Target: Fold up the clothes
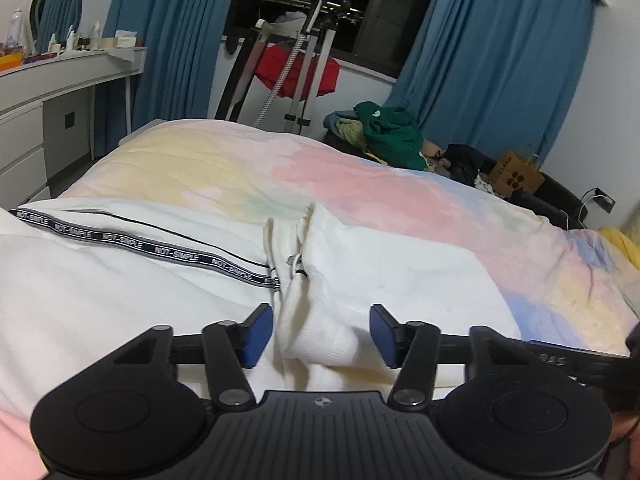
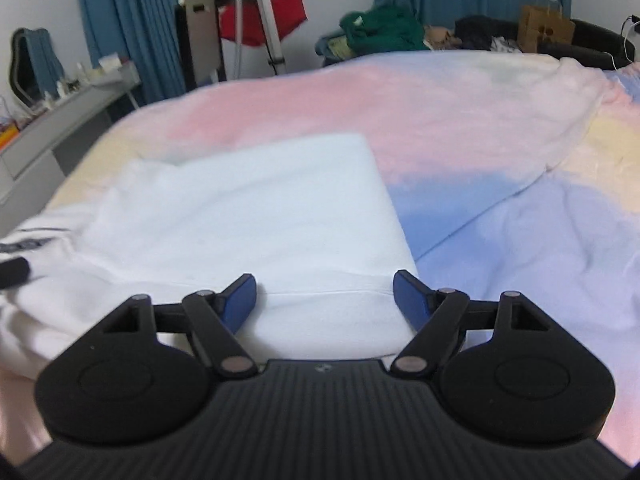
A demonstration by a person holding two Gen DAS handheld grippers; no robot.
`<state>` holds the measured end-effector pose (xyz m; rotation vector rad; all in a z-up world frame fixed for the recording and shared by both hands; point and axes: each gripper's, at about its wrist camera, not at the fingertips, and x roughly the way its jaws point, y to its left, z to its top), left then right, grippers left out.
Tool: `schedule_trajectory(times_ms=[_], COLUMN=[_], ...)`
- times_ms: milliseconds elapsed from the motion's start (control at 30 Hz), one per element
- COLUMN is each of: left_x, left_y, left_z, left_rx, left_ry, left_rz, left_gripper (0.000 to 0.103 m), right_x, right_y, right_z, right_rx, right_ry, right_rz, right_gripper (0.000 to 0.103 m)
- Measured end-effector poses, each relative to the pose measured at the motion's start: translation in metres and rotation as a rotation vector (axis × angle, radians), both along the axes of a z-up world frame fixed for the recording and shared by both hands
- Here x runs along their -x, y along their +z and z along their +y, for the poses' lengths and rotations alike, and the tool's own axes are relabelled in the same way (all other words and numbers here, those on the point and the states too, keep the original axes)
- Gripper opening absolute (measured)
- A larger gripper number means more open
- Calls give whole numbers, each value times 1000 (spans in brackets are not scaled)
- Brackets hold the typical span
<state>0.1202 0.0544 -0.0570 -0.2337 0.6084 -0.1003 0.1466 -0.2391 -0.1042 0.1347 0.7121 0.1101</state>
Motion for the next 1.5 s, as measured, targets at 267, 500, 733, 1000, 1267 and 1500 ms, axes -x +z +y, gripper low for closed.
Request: schedule_trajectory(times_ms=[267,500,733,1000,1267,1500], left_x=[2,25,14,19,54,78], left_y=[1,12,-20,-18,8,-9], left_z=[-4,-13,-21,-11,35,134], left_rx=[-39,-57,-140,-85,100,555], left_ry=[7,13,43,49,96,402], left_rz=[-41,11,129,111,75,164], left_gripper=[22,21,22,33,84,96], right_x=[2,-4,-3,-7,-11,-9], right_y=[3,15,21,13,-3,0], right_z=[8,-11,-15,-6,-1,1], right_rx=[48,-54,-109,-96,-80,-65], right_ry=[-3,-34,-28,16,21,19], right_rz=[-18,-55,-102,-89,-69,-67], right_gripper=[79,78,78,77,77,77])
